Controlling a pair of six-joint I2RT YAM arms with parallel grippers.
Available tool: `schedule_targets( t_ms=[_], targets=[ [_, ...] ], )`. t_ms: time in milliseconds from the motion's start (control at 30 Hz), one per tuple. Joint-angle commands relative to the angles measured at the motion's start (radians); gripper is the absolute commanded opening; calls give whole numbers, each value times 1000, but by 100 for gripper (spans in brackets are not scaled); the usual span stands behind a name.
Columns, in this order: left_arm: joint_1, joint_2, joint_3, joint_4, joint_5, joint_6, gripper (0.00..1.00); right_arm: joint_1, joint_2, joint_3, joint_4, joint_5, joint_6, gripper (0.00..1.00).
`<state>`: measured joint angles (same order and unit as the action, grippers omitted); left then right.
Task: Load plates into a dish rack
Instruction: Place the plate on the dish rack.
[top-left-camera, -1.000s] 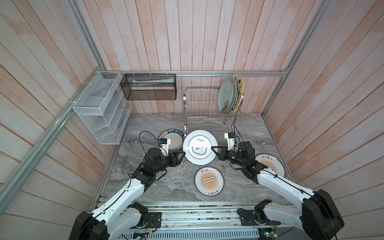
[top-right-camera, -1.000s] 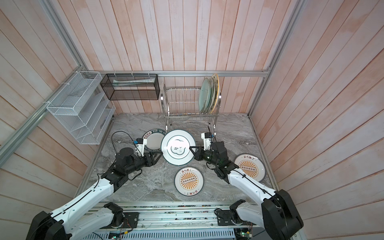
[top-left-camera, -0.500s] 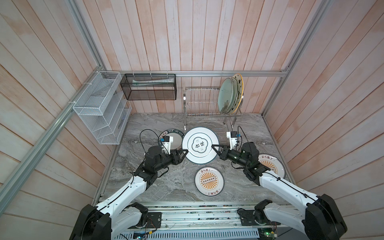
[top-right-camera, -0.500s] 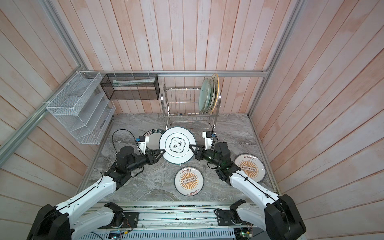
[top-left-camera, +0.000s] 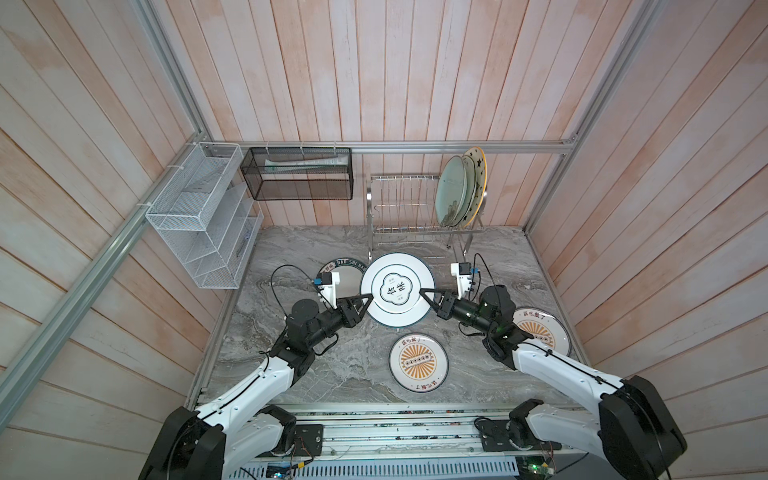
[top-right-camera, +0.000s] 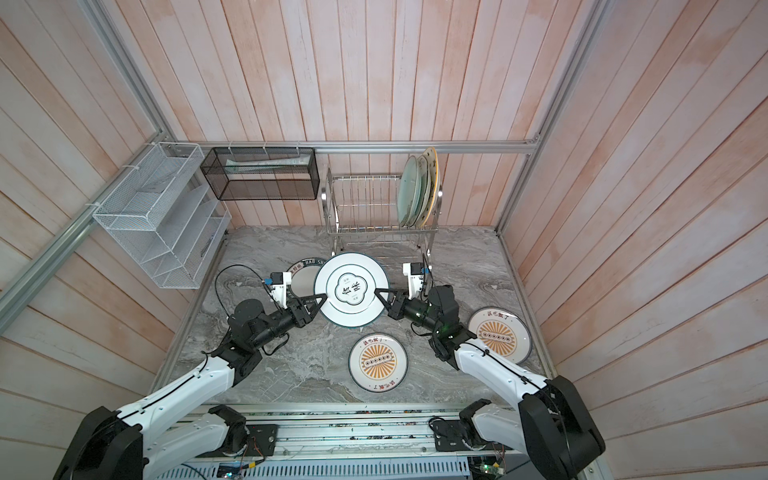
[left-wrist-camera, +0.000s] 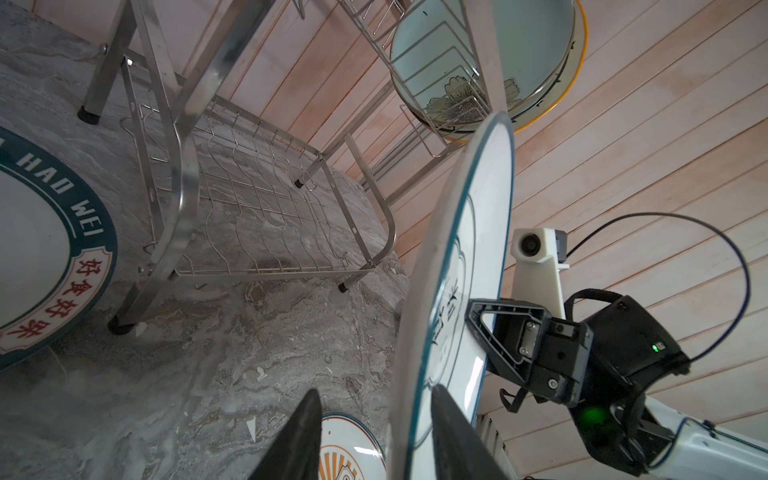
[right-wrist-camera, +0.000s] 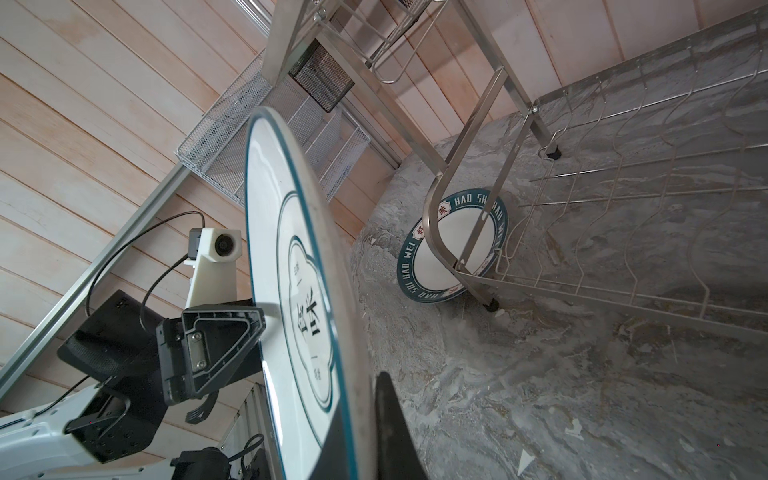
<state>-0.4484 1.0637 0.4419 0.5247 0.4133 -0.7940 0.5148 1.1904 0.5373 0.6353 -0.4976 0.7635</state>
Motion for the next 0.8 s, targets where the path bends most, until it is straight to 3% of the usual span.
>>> schedule_targets(
  t_ms=[0, 333, 767],
  targets=[
    [-9, -8, -19, 70, -36, -22, 41, 10, 19, 2, 115, -29, 34, 0],
    [-22, -5, -17, 89, -53, -25, 38, 36, 55, 0, 161, -35, 48, 0],
    [-34, 12, 6, 92, -39, -6, 19, 40, 64, 18, 142, -54, 43, 0]
  ],
)
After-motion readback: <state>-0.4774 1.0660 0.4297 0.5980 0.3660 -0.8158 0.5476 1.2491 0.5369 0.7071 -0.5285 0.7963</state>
